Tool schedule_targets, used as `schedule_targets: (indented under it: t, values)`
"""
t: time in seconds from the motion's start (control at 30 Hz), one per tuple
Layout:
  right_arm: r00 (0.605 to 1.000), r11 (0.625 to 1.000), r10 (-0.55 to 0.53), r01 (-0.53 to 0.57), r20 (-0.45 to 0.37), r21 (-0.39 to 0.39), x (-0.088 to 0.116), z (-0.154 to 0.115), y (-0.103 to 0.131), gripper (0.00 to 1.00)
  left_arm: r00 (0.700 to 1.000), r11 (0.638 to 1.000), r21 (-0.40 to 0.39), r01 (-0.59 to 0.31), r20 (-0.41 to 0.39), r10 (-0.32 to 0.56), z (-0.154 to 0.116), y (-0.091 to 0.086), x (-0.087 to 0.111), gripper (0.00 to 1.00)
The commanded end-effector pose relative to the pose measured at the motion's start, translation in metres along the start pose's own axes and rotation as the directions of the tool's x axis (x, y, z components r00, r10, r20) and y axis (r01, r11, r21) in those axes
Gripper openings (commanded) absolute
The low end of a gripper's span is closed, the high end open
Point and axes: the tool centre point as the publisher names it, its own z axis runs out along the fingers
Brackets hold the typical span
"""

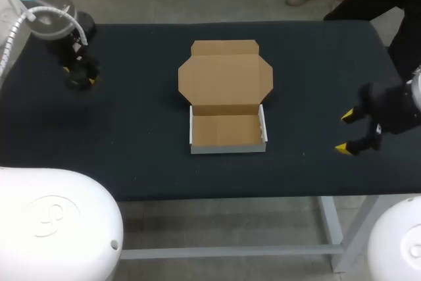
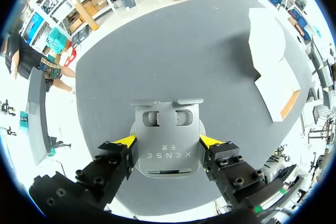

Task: Assemble the packaging by folding the flat box into shape, placing the metal phone stand inside, and closing the box properly

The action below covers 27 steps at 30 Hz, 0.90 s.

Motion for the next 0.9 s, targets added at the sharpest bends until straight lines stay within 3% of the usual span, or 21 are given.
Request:
schedule_targets:
  t: [0.03,0.27,0.47,0.9]
  values:
    - [0.999,1.000,0.002,-0.002,-0.033,0.008,-0.011,0.012,0.004,1.00,0.999,1.000,-0.003,0.005,0.041,-0.004,-0.006,0.000,0.005,0.00]
    - [0.999,1.000,0.002,-0.002,-0.033,0.008,-0.011,0.012,0.004,1.00,0.999,1.000,-0.005,0.014,0.053,-0.013,-0.014,-0.007,0.010,0.00]
    - [0.999,1.000,0.002,-0.002,-0.033,0.008,-0.011,0.012,0.004,1.00,1.000,1.000,0.007,0.028,0.013,-0.029,-0.031,-0.012,0.017,0.00]
    - [0.999,1.000,0.002,-0.002,-0.033,0.008,-0.011,0.012,0.004,1.00,0.992,0.995,0.040,-0.093,-0.081,0.096,-0.057,-0.013,0.080,0.00]
